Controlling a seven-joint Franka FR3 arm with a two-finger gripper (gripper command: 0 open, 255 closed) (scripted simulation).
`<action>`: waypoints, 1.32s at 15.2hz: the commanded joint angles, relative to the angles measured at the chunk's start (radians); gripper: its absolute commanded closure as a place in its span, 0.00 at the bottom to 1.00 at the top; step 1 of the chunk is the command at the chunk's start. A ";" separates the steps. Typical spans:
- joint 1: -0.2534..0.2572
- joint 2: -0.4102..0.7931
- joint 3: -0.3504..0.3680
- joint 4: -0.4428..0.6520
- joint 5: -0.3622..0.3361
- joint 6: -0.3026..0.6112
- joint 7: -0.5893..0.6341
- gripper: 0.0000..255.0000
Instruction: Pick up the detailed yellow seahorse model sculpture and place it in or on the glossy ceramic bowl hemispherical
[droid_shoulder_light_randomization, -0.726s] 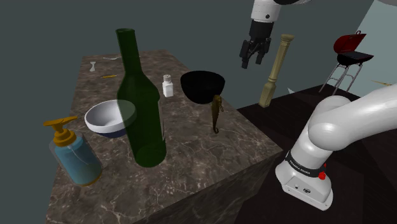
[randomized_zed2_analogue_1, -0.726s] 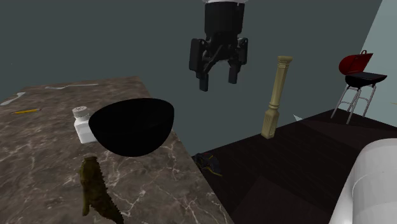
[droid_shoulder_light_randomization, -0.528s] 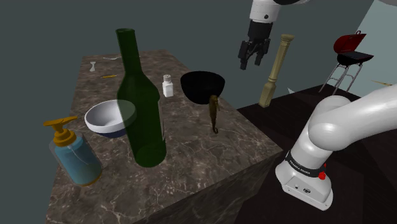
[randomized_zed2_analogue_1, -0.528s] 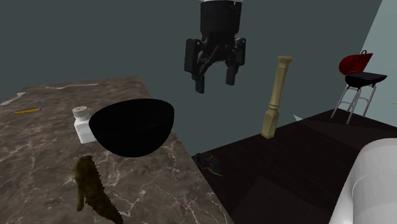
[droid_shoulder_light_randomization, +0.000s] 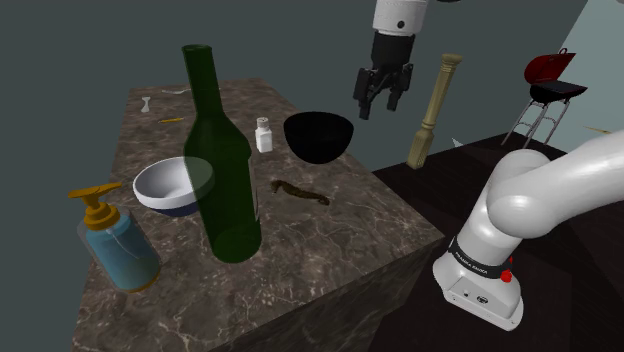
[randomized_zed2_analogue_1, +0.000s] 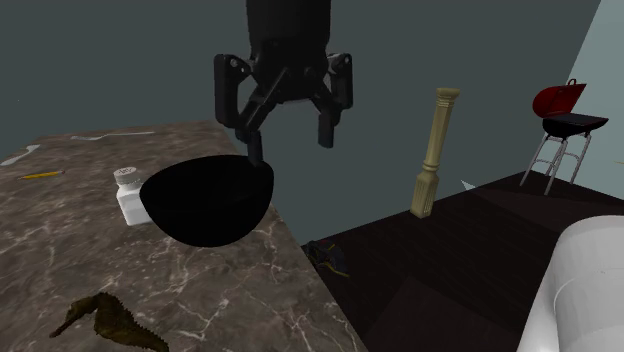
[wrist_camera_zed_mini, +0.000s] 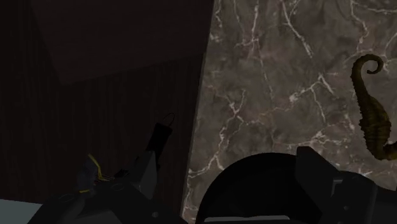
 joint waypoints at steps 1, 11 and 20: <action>0.014 0.010 0.046 0.010 0.030 0.001 0.056 0.00; 0.053 0.157 0.275 0.167 0.131 0.008 0.331 0.00; 0.062 0.160 0.309 0.074 0.150 0.107 0.348 0.00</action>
